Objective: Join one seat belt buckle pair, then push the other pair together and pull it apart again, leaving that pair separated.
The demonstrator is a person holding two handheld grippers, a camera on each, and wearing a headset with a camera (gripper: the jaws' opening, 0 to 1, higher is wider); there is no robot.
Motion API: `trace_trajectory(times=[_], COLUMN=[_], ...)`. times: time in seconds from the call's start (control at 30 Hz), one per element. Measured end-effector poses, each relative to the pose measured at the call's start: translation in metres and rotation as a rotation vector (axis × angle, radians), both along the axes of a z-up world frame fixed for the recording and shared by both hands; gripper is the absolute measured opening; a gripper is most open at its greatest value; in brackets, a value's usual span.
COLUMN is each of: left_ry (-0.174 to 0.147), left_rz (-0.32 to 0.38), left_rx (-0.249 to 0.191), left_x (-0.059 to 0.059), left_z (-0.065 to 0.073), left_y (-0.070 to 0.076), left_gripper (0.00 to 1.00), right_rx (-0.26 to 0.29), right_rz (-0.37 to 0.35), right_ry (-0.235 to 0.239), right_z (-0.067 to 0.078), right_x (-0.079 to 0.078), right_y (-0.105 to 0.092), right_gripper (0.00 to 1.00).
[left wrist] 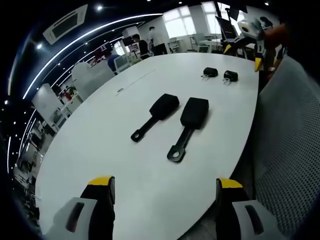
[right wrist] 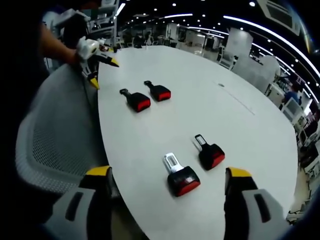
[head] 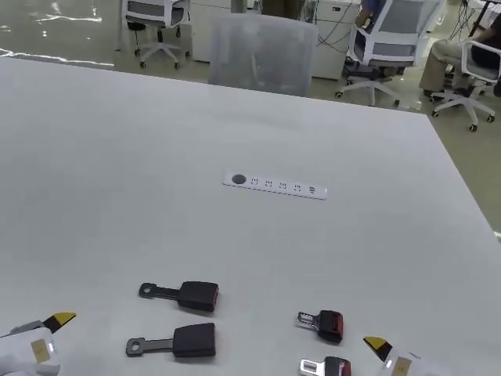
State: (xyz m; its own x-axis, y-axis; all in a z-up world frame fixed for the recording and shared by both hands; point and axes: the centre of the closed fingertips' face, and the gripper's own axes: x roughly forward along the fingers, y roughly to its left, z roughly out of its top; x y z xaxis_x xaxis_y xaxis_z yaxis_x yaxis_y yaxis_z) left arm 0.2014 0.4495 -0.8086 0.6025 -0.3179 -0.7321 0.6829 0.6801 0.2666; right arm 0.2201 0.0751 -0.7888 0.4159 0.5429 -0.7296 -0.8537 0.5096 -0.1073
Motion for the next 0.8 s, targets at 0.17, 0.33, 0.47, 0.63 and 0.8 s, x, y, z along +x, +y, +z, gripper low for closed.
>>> trace_trajectory(times=[0.17, 0.33, 0.47, 0.63, 0.8], left_ry=[0.001, 0.001, 0.0, 0.003, -0.022], left_rz=[0.001, 0.005, 0.002, 0.004, -0.016], left_rx=[0.002, -0.002, 0.008, 0.002, 0.012], left_x=[-0.0003, 0.0, 0.0002, -0.0004, 0.0004], left_z=[-0.0004, -0.0005, -0.0015, -0.0007, 0.0051], left_y=[0.0003, 0.0008, 0.0015, 0.0018, -0.0016], left_gripper=[0.83, 0.83, 0.85, 0.83, 0.8], right_rx=[-0.003, 0.0, -0.007, 0.003, 0.002], right_rz=[0.003, -0.007, -0.006, -0.02, -0.033], right_ry=[-0.002, -0.007, -0.008, -0.004, 0.007], right_z=[-0.0018, -0.0008, -0.0014, -0.002, -0.0043], right_x=[0.001, 0.0029, 0.0028, 0.0028, 0.0011], right_y=[0.0018, 0.0035, 0.0041, 0.0043, 0.0027], right_gripper=[0.95, 0.94, 0.93, 0.91, 0.89])
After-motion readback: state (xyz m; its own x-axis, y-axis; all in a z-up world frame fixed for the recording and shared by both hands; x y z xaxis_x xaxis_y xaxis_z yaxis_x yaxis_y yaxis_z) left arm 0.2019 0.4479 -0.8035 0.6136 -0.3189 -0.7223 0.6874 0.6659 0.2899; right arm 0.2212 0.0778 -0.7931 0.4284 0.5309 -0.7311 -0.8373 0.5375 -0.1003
